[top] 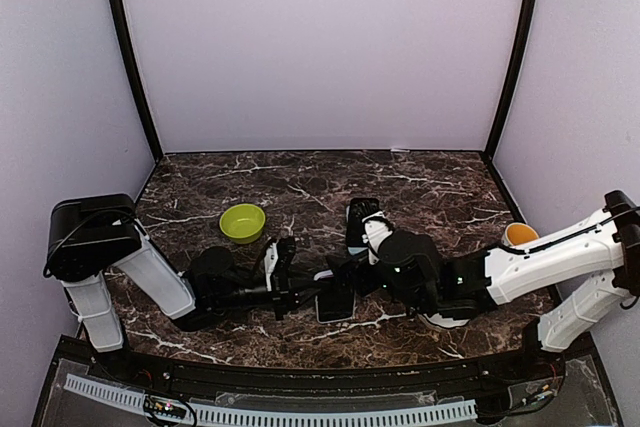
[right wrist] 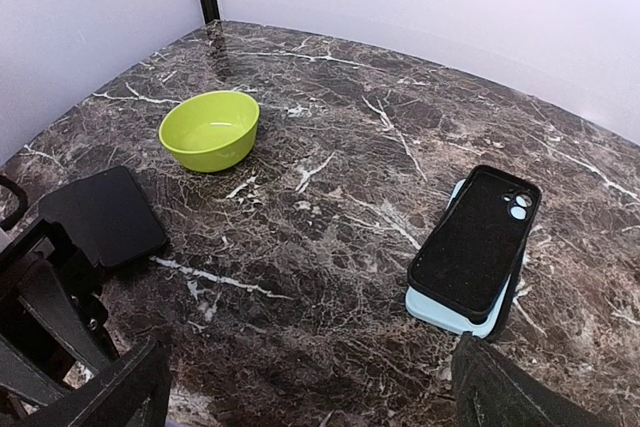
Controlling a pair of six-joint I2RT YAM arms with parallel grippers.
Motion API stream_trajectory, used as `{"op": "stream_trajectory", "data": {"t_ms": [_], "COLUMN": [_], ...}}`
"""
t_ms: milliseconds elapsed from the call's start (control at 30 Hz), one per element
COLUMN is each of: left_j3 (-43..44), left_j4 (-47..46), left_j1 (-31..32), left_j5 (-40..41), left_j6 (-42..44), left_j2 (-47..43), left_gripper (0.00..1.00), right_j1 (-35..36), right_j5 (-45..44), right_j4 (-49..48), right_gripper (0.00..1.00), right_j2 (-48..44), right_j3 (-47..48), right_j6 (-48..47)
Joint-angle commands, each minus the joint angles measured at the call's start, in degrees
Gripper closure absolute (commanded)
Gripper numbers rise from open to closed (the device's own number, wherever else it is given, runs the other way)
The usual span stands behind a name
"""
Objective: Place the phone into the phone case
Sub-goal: Press the corner of the phone case at the top left corner of the phone case, then press the top right corner of the phone case.
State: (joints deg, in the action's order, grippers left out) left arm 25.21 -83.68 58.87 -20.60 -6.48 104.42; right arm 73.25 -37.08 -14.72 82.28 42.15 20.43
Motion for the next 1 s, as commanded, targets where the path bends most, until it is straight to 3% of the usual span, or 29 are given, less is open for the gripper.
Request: {"op": "stream_trajectory", "data": {"t_ms": [0, 133, 400, 633, 867, 967], "left_j3": [1.0, 0.25, 1.47, 3.33, 6.78, 7.35], "left_j4": [-0.69, -1.26, 5.37, 9.93, 17.5, 19.51], "left_j1": [0.46, 0.45, 0.46, 0.47, 0.45, 0.46], "left_j5": [-2.83, -2.33, -4.27, -8.55, -13.76, -14.26], "left_j6": [0.39, 0.66, 1.13, -1.22, -1.85, -1.97], "left_j2": [-1.76, -2.69, -7.81, -15.63, -21.99, -23.07], "left_gripper": [0.96, 1.0, 1.0, 1.0, 1.0, 1.0], "right_j1": [0.16, 0.02, -9.36, -9.85, -9.8, -9.8], "right_j5": [-0.48, 1.66, 33.43, 46.39, 53.21, 54.06], "right_j4": [5.71, 7.43, 5.81, 2.42, 1.19, 1.23], "right_gripper": [0.02, 0.02, 0.02, 0.03, 0.14, 0.31], "right_j2": [1.75, -0.69, -16.1, -26.1, -24.98, -23.56], "right_j3": [-2.88, -1.72, -6.55, -10.67, -7.64, -6.34], "right_j6": [0.16, -1.01, -6.4, -10.93, -13.09, -13.48]}}
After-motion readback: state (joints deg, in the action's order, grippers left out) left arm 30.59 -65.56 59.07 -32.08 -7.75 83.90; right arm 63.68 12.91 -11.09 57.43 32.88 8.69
